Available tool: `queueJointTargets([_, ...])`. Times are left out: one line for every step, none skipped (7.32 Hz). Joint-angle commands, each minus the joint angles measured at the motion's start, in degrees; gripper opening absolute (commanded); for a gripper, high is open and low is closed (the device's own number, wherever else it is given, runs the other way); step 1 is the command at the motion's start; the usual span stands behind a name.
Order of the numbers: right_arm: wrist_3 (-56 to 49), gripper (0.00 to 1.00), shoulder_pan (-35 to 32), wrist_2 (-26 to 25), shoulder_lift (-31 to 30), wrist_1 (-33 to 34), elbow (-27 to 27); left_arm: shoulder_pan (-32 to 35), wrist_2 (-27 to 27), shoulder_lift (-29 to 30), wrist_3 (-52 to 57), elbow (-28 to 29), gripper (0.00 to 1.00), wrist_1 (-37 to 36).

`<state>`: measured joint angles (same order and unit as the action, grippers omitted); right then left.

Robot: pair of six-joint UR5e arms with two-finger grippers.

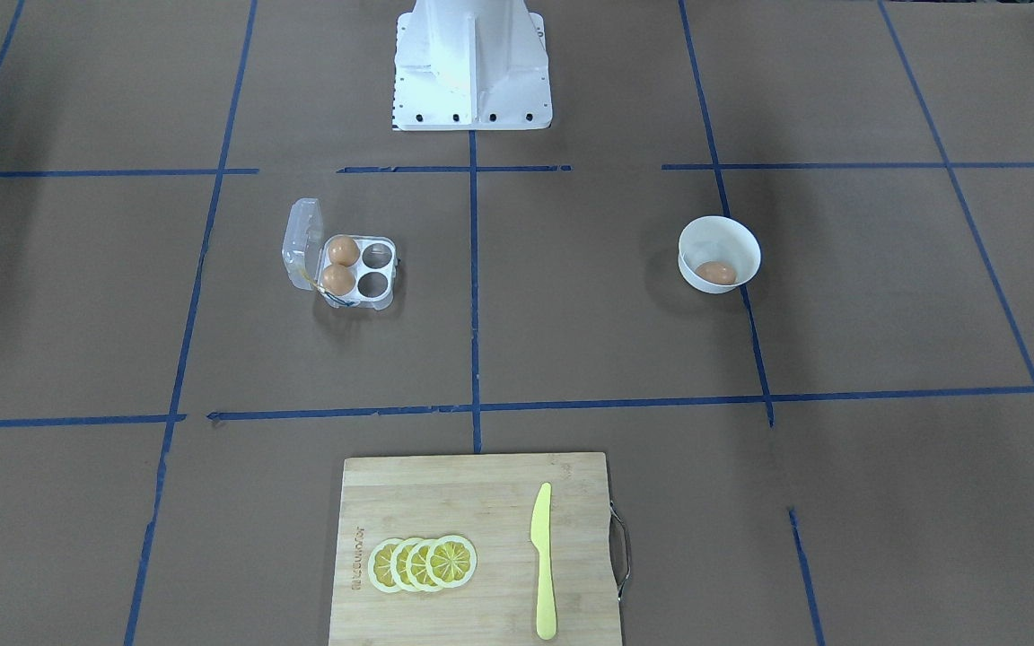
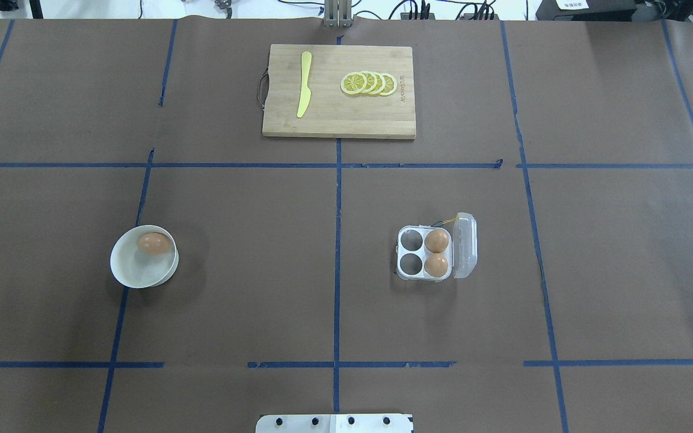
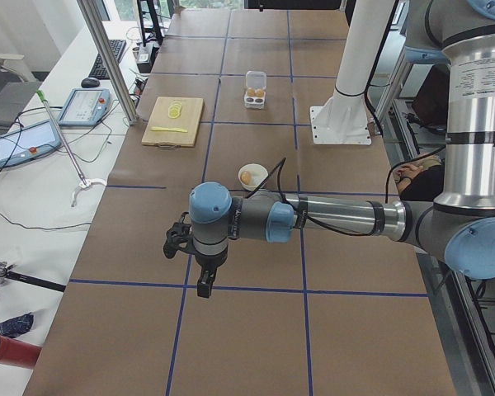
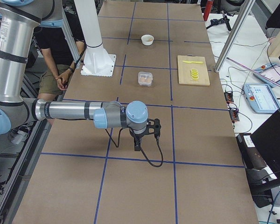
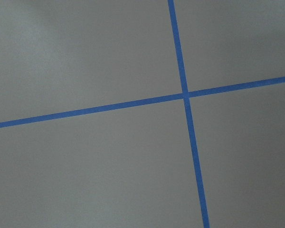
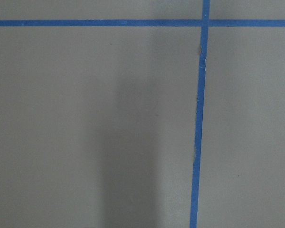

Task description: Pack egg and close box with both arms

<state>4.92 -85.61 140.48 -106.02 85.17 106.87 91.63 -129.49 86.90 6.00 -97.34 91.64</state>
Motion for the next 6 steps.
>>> queueJointTargets([0.0,1.00,0.0,-0.5,2.3,-0.1,-0.7,-0.1,-0.3,1.0,-0.2,-1.0,1.00,-0.1])
queueJointTargets([0.0,1.00,0.0,-0.6,2.7,-0.1,-0.9,-0.1,-0.3,1.2,0.1,-0.8,1.00,0.2])
queueJointTargets([0.0,1.00,0.0,-0.6,2.7,-0.1,-0.8,-0.1,-0.4,1.0,-0.2,-2.3,1.00,0.2])
queueJointTargets([0.0,1.00,0.0,-0.6,2.7,-0.1,-0.9,-0.1,0.2,1.3,-0.2,-2.6,1.00,0.3])
queueJointTargets([0.0,1.00,0.0,-0.6,2.7,-0.2,-1.0,-0.1,-0.2,1.3,-0.2,-2.7,1.00,0.3])
queueJointTargets([0.0,1.00,0.0,-0.6,2.7,-0.1,-0.9,0.0,-0.3,0.6,0.1,-2.9,1.00,0.7])
